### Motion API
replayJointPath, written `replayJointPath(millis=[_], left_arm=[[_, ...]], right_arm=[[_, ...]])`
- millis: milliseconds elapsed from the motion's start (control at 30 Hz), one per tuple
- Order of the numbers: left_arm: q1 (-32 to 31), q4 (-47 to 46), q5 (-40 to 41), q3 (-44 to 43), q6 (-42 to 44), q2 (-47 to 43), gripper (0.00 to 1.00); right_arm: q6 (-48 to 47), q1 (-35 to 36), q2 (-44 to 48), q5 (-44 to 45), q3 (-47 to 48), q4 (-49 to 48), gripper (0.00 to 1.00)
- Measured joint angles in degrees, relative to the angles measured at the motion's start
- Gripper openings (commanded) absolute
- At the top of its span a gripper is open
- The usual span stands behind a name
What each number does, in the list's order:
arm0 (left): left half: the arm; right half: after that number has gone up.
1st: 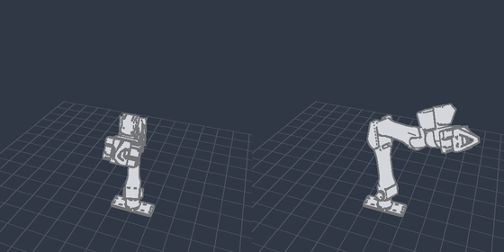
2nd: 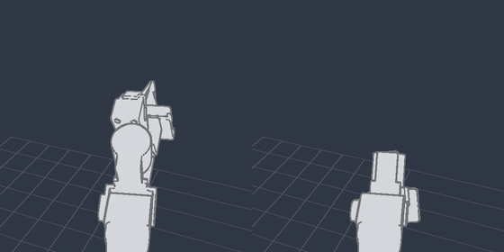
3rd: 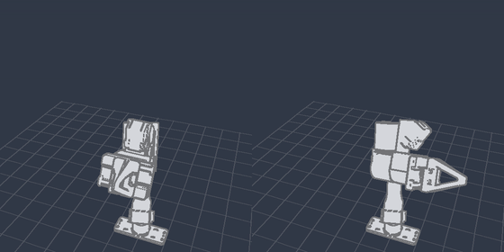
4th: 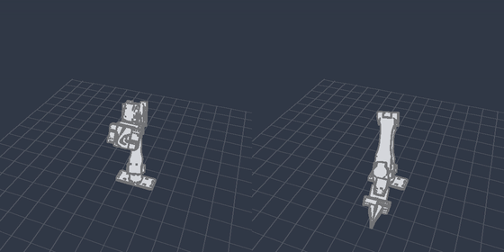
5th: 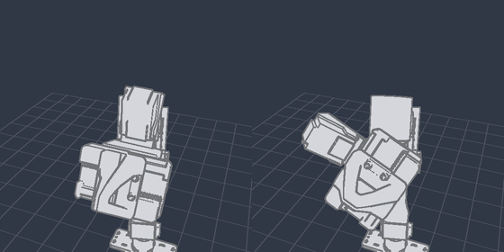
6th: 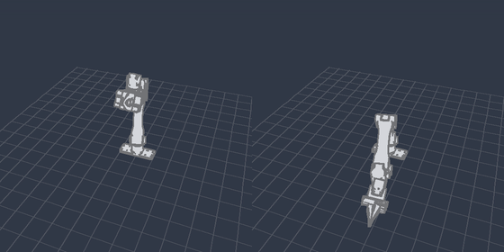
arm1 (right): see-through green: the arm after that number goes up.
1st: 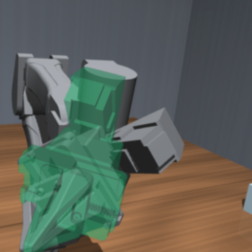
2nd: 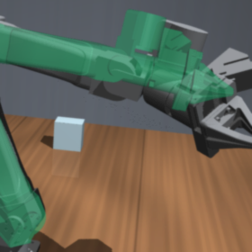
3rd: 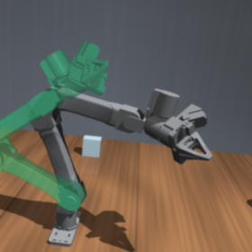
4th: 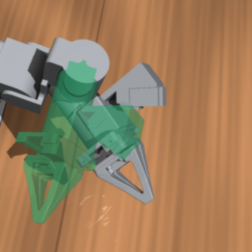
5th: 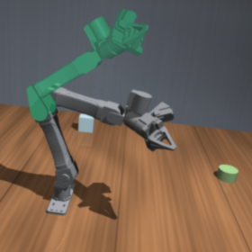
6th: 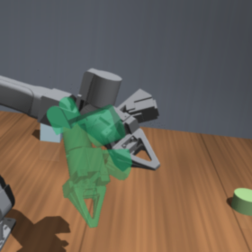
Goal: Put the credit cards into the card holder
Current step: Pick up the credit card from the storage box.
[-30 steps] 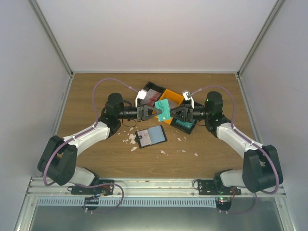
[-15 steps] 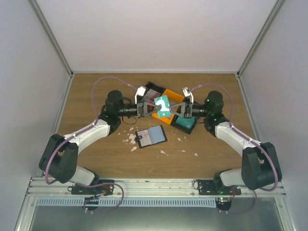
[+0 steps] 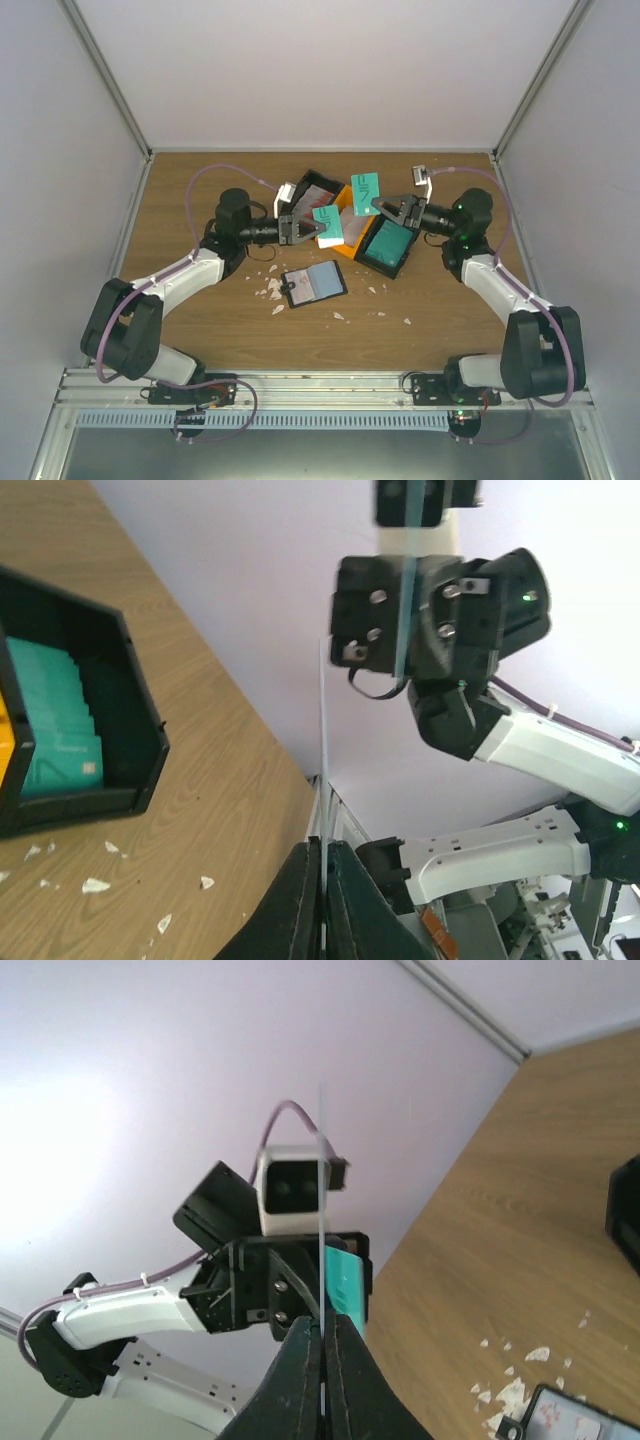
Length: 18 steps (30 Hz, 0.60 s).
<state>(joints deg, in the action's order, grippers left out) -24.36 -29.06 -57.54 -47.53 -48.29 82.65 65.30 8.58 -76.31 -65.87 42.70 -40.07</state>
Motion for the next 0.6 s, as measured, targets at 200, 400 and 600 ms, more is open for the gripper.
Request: replayJointPath(millis=[200,400,600], left_arm=[[0.90,2.49,-0.44,0.87,0.15,-0.07,0.00],[0.76,12.52,6.45,2.32,4.74,-3.58,0.00],[-2.03,16.85,17.92,12.74,5.49,-8.63,0.00]], right_arm=[[-2.64,-1.07,2.40,1.57,0.35,1.09,0.01],[-15.52,-0.55,4.02,8.15,4.17,17.33,0.00],[-27.15,6.10,5.79,18.53,4.42,31.67,0.00]])
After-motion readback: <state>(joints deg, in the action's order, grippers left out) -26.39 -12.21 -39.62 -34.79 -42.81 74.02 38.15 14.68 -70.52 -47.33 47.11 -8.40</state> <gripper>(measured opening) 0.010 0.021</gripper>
